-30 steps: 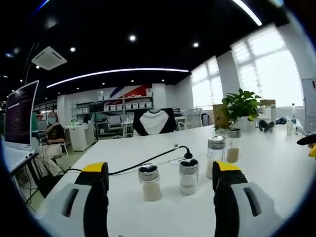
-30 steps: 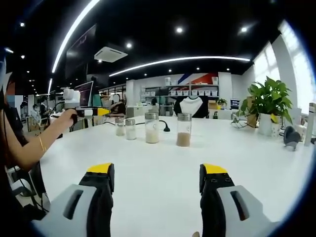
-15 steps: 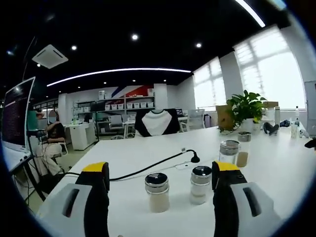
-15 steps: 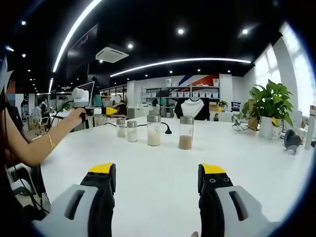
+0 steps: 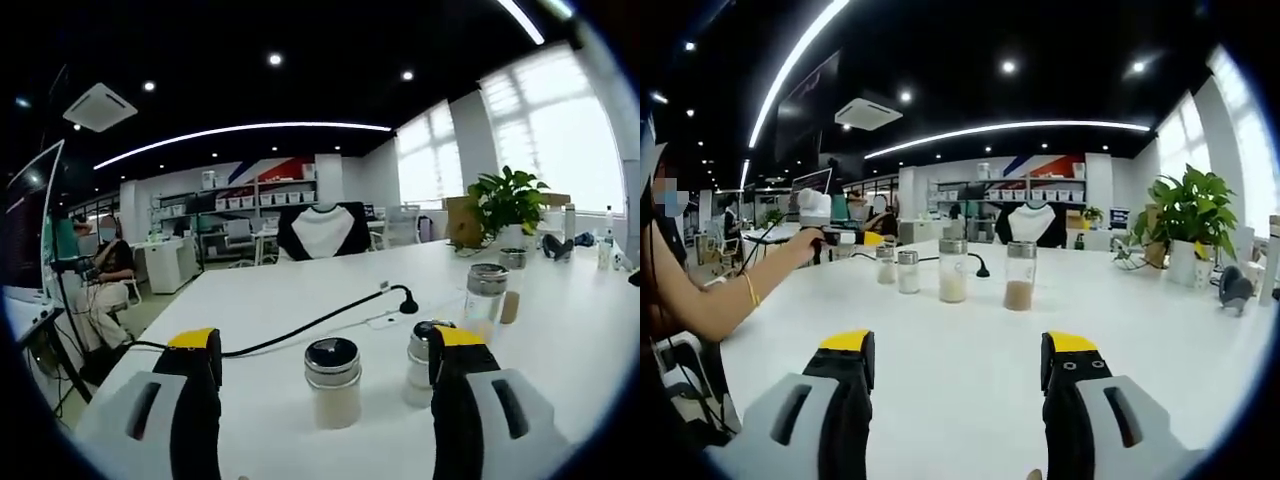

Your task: Rotate the seasoning bottle until the label or dispensing opening points toward the visible target arrow and the bottle remains upright within the marked orientation range

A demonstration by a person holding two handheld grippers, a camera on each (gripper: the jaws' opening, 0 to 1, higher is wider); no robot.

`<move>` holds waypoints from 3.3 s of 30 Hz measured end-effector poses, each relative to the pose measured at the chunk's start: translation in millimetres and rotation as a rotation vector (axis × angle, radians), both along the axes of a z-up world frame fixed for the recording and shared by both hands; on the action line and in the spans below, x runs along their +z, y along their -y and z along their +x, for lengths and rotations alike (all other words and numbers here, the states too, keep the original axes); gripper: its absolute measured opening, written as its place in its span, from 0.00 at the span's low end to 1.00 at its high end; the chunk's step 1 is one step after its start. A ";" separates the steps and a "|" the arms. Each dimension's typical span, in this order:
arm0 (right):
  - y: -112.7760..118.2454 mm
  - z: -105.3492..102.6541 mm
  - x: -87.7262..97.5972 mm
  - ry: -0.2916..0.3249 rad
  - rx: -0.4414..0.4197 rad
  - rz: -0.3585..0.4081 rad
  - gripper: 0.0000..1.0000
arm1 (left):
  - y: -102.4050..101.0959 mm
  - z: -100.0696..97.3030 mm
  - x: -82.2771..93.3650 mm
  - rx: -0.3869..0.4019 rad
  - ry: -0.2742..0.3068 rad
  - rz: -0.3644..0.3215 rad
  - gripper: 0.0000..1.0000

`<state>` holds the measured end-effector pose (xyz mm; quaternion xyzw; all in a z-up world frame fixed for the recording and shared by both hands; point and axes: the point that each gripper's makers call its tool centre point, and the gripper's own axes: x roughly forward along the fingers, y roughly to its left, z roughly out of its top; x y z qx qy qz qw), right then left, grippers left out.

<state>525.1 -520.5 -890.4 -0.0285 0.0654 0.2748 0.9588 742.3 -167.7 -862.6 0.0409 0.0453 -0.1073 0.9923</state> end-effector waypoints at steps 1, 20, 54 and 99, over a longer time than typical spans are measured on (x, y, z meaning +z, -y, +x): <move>0.1 -0.1 -1.0 -0.003 0.001 -0.002 0.68 | -3.0 2.3 1.8 -0.007 -0.005 0.005 0.90; -8.0 -0.3 0.6 -0.001 0.007 0.001 0.67 | -19.5 0.7 -8.2 0.016 -0.007 -0.032 0.90; 5.8 -6.2 -0.5 -0.014 -0.036 0.009 0.66 | 16.9 8.3 -47.6 -0.024 -0.047 -0.049 0.64; 24.2 -12.0 -9.9 -0.046 -0.117 0.033 0.60 | -1.2 44.4 -66.7 0.022 -0.035 -0.031 0.35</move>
